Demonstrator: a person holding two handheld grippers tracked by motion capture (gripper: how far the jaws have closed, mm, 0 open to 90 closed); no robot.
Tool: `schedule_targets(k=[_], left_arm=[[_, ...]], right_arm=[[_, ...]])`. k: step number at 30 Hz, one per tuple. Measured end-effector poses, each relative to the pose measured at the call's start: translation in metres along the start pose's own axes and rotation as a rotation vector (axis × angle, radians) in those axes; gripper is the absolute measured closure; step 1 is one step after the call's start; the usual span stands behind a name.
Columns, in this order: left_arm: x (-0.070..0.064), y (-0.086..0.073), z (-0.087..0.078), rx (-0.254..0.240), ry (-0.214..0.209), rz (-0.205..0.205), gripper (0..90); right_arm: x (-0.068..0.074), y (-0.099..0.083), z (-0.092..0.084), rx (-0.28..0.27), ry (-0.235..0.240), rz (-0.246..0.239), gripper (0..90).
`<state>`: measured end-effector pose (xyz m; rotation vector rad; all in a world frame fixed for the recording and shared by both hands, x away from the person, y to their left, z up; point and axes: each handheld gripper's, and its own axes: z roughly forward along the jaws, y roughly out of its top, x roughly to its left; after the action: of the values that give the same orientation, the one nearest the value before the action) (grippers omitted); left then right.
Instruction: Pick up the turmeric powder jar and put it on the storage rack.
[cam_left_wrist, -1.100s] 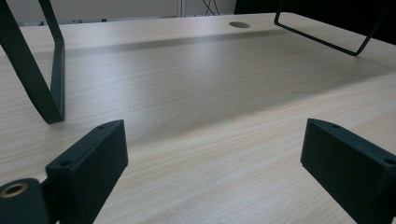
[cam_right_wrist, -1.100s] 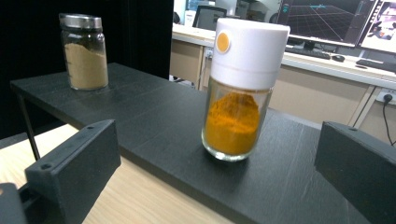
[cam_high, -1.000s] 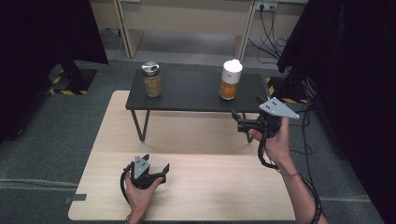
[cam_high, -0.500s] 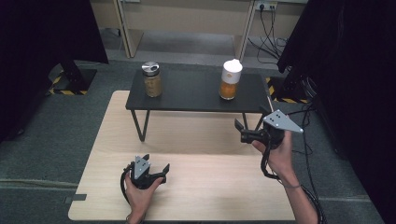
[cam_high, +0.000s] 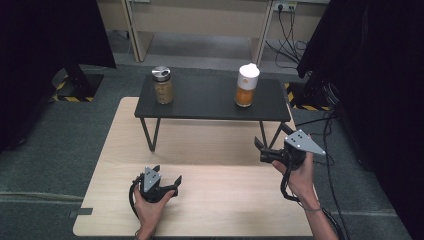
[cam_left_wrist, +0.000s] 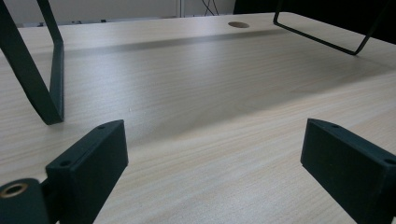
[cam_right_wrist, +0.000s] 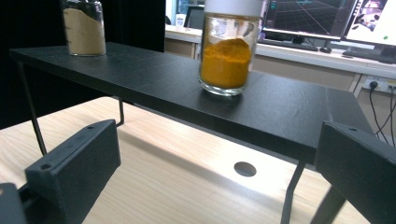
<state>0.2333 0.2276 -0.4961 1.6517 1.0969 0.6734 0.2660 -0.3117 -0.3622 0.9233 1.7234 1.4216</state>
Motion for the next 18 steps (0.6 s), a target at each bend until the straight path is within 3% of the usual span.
schedule_targets(k=[18], left_arm=[[-0.001, 0.0, 0.0, -0.002, 0.002, 0.005, 6.6]], right_arm=[[0.0, -0.029, -0.012, -0.005, -0.033, 0.045, 0.3]])
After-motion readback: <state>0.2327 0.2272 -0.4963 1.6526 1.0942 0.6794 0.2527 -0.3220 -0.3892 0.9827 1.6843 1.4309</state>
